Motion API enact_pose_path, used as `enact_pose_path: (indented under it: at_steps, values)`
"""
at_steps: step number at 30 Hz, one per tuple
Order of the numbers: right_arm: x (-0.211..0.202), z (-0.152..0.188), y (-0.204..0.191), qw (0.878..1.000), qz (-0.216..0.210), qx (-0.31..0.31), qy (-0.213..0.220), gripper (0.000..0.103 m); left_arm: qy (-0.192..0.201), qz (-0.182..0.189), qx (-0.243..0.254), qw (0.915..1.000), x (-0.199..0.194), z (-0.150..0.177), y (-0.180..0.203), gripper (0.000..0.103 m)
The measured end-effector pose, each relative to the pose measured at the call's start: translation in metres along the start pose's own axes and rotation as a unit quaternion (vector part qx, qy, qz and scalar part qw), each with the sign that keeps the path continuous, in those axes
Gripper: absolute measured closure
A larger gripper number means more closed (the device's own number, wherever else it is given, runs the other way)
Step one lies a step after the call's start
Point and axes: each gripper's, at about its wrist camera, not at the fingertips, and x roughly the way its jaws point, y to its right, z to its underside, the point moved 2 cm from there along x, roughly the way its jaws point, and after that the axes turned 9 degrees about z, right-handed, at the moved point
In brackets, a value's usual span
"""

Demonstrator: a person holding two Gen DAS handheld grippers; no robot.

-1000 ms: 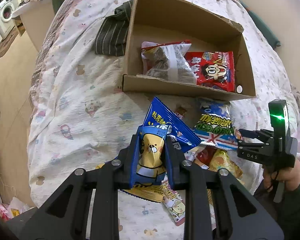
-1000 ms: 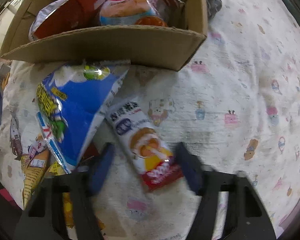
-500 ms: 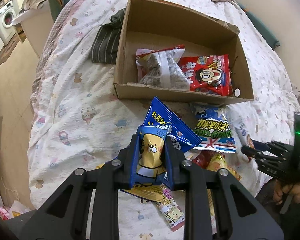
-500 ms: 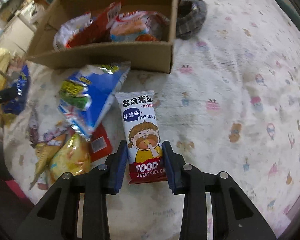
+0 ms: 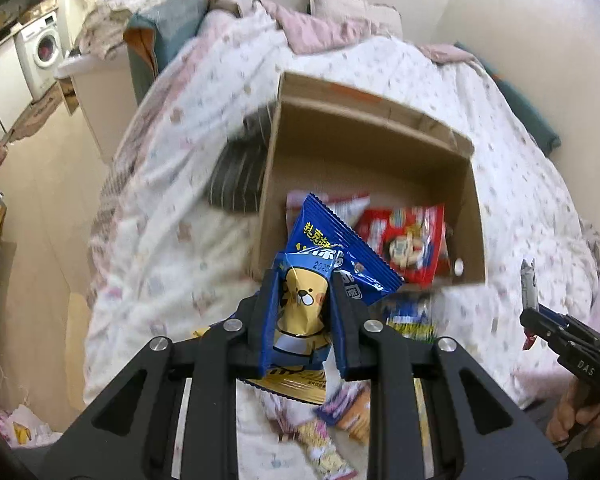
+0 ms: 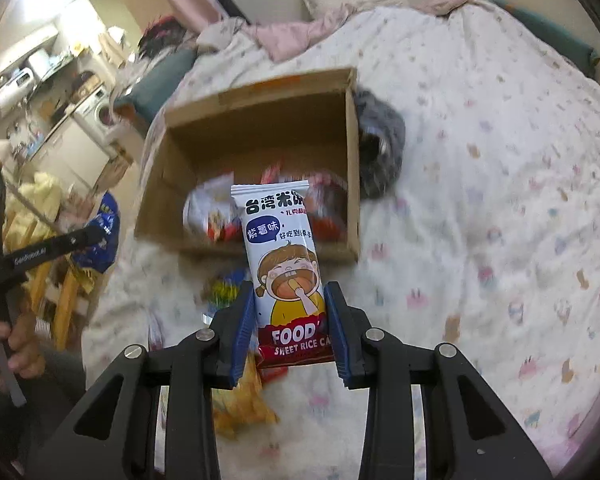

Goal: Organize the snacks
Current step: 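Carry the blue cartoon bag and white rice-cake bar over the box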

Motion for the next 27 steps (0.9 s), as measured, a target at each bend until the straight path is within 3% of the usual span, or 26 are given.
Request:
enact_pose_path:
  at_steps: [6, 13, 20, 27]
  values:
    - [0.011, -0.039, -0.002, 1.0, 0.004, 0.018, 0.022, 0.067, 0.018, -0.006, 0.016, 0.9997, 0.01, -0.037, 0.008, 0.083]
    - [0.041, -0.078, 0.0, 0.999, 0.001, 0.037, 0.019, 0.067, 0.01, -0.008, 0.017, 0.9998, 0.045, -0.065, 0.013, 0.083]
    - [0.078, -0.096, 0.003, 0.999, 0.003, 0.04, 0.005, 0.067, 0.022, -0.015, 0.019, 0.9995, 0.073, -0.074, 0.012, 0.083]
    - [0.104, -0.093, 0.009, 0.999, -0.006, 0.043, -0.004, 0.067, 0.018, -0.018, 0.031, 0.9992, 0.097, -0.072, 0.012, 0.083]
